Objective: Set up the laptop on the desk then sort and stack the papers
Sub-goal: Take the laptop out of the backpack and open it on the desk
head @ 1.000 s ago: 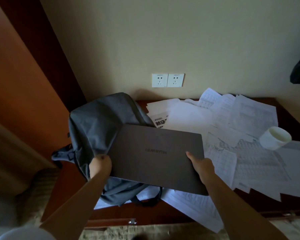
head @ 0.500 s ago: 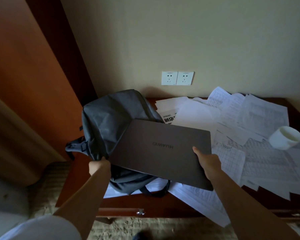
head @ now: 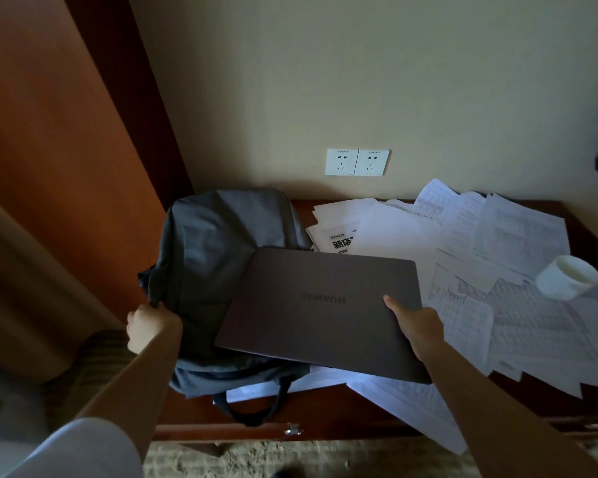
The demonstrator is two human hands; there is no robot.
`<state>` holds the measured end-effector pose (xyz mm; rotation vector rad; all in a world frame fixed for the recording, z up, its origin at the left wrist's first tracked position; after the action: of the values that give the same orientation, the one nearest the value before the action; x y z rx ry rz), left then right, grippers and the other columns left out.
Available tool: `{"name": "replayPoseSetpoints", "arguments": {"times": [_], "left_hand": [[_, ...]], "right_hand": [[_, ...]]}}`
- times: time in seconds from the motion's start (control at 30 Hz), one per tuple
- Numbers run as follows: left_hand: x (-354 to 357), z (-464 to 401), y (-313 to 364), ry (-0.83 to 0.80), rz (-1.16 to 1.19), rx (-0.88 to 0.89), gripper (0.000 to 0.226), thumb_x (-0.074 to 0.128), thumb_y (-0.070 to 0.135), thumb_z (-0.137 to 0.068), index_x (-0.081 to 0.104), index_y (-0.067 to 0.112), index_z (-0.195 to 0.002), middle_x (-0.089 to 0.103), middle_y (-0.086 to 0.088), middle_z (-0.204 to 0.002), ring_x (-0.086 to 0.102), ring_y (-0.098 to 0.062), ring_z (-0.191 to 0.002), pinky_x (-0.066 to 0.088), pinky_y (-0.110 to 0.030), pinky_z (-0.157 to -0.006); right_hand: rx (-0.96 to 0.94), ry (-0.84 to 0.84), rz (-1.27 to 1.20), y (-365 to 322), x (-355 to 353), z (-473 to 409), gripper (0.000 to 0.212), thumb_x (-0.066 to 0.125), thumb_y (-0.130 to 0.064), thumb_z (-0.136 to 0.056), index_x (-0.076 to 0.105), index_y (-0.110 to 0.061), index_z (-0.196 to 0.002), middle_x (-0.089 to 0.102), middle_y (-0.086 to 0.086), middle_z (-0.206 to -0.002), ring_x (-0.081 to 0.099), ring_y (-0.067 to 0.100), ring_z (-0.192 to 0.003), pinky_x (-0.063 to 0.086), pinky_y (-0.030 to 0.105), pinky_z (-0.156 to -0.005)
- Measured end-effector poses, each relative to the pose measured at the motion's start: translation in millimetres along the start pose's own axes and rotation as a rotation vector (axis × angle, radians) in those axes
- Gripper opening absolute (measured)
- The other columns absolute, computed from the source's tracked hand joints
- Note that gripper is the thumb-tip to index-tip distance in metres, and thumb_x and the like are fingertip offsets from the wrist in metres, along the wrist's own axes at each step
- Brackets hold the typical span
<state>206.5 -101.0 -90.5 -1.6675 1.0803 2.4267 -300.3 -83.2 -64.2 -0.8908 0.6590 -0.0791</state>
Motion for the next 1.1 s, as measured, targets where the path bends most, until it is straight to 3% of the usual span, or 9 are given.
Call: {"name": "replayPoseSetpoints", "arguments": {"times": [0.07,0.2,0.33,0.43,0.57,0.67,0.83,0.97,1.1], "left_hand": [[-6,17,9,0.075,-0.065,-0.009,0.029,0.046,0.022,-0.094,0.054,0.008,-0.117,0.047,-0.017,-0.122,0.046,-0.037,-0.111,0.042,-0.05,-0.092],[13,51,28,0.101,-0.093,0.112,0.051,0.05,0.012,-0.09,0.035,0.02,-0.138,0.032,-0.02,-0.14,0.03,-0.037,-0.126,0.027,-0.052,-0.101],[34,66,42,-0.01,-0.213,0.247,0.041,0.055,0.031,-0.091,0.048,0.024,-0.131,0.028,-0.014,-0.144,0.019,-0.034,-0.136,0.005,-0.059,-0.113],[42,72,44,-0.043,-0.226,0.298,0.036,0.054,0.031,-0.091,0.055,0.022,-0.126,0.033,-0.013,-0.141,0.022,-0.033,-0.135,0.0,-0.057,-0.113],[52,84,61,-0.071,-0.289,0.511,0.035,0.047,0.034,-0.094,0.065,0.014,-0.116,0.047,-0.013,-0.132,0.035,-0.033,-0.127,0.016,-0.045,-0.115],[61,95,76,-0.196,-0.246,0.548,0.042,0.042,0.035,-0.096,0.054,0.009,-0.127,0.054,-0.012,-0.13,0.042,-0.03,-0.123,0.035,-0.041,-0.103],[70,98,87,-0.392,-0.212,0.358,0.056,0.042,0.043,-0.093,0.041,0.011,-0.138,0.041,-0.014,-0.141,0.035,-0.033,-0.13,0.033,-0.046,-0.104],[69,88,95,-0.449,-0.183,0.231,0.05,0.04,0.031,-0.091,0.05,0.003,-0.13,0.048,-0.018,-0.134,0.044,-0.037,-0.122,0.038,-0.043,-0.101],[105,54,93,-0.549,-0.002,0.114,0.066,0.05,0.048,-0.072,0.061,0.003,-0.119,0.061,-0.019,-0.116,0.057,-0.037,-0.105,0.044,-0.045,-0.1]], "right_hand": [[0.006,0.009,0.009,1,1,2,0.068,0.071,-0.053,-0.077,0.058,-0.001,-0.118,0.064,0.017,-0.112,0.06,0.032,-0.096,0.048,0.035,-0.082],[0.038,0.02,0.024,5,3,4,0.073,0.069,-0.056,-0.076,0.057,0.002,-0.118,0.063,0.018,-0.113,0.06,0.034,-0.098,0.049,0.036,-0.084],[0.071,0.029,0.012,13,7,5,0.076,0.07,-0.058,-0.074,0.057,0.003,-0.118,0.062,0.019,-0.113,0.059,0.035,-0.1,0.049,0.038,-0.085],[0.075,0.026,0.0,17,10,8,0.074,0.069,-0.056,-0.076,0.056,0.003,-0.118,0.061,0.02,-0.116,0.058,0.035,-0.103,0.047,0.038,-0.086],[0.087,0.041,-0.005,18,11,12,0.074,0.068,-0.056,-0.078,0.054,0.004,-0.12,0.059,0.02,-0.118,0.056,0.036,-0.106,0.045,0.037,-0.086],[0.088,0.045,-0.005,18,11,14,0.074,0.067,-0.056,-0.078,0.054,0.004,-0.119,0.059,0.019,-0.118,0.056,0.033,-0.102,0.045,0.037,-0.086],[0.095,0.051,-0.013,23,11,12,0.074,0.068,-0.056,-0.078,0.053,0.003,-0.12,0.059,0.02,-0.119,0.057,0.034,-0.107,0.046,0.039,-0.091],[0.081,0.035,-0.03,25,11,6,0.065,0.067,-0.052,-0.08,0.056,0.002,-0.115,0.061,0.018,-0.115,0.058,0.031,-0.1,0.046,0.035,-0.085],[0.09,-0.002,-0.032,26,7,-5,0.062,0.064,-0.052,-0.083,0.056,0.002,-0.112,0.061,0.015,-0.103,0.052,0.023,-0.084,0.043,0.032,-0.077]]}}
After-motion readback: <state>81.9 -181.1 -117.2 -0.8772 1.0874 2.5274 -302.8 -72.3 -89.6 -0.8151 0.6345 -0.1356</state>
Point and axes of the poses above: each hand's wrist, its own z-axis away from the middle knuckle, its own x-axis out of the palm, y = z × x, the point moved 7 cm from there along -z, towards the middle knuckle
